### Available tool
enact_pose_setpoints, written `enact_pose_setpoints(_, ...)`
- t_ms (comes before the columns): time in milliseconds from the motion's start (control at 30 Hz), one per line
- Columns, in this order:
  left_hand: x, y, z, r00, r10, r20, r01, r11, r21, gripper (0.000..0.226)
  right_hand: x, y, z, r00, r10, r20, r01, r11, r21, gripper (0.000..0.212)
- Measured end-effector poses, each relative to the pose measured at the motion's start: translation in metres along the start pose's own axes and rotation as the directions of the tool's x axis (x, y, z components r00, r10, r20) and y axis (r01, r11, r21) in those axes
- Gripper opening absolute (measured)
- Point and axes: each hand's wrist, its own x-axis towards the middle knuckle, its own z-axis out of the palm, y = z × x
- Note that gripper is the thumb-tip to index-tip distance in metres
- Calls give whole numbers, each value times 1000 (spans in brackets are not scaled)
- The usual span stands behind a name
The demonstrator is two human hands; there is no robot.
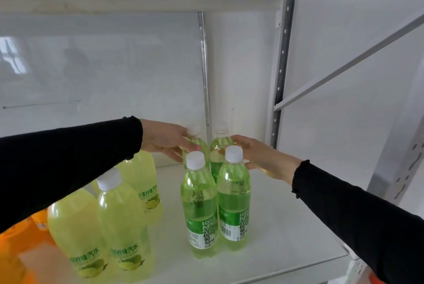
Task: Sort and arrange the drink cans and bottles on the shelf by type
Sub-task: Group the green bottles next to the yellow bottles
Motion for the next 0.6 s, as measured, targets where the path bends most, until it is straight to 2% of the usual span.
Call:
enact_pose_setpoints(100, -2, 0, 0, 1000, 8, -23, -8, 1000, 4, 42, 1, -2, -1, 1000, 5, 2, -5, 1000, -8, 35)
enact_pose_setpoints(367, -3, 2, -4, 1000, -2, 31, 1, 1000, 28, 49, 0, -4, 1, 1000, 15, -17, -15, 1000, -3, 30)
enact_pose_setpoints(600, -4, 6, -3, 998, -35, 55, 33, 999, 33, 48, 4, 3, 3, 1000, 18, -20, -17, 1000, 16, 37)
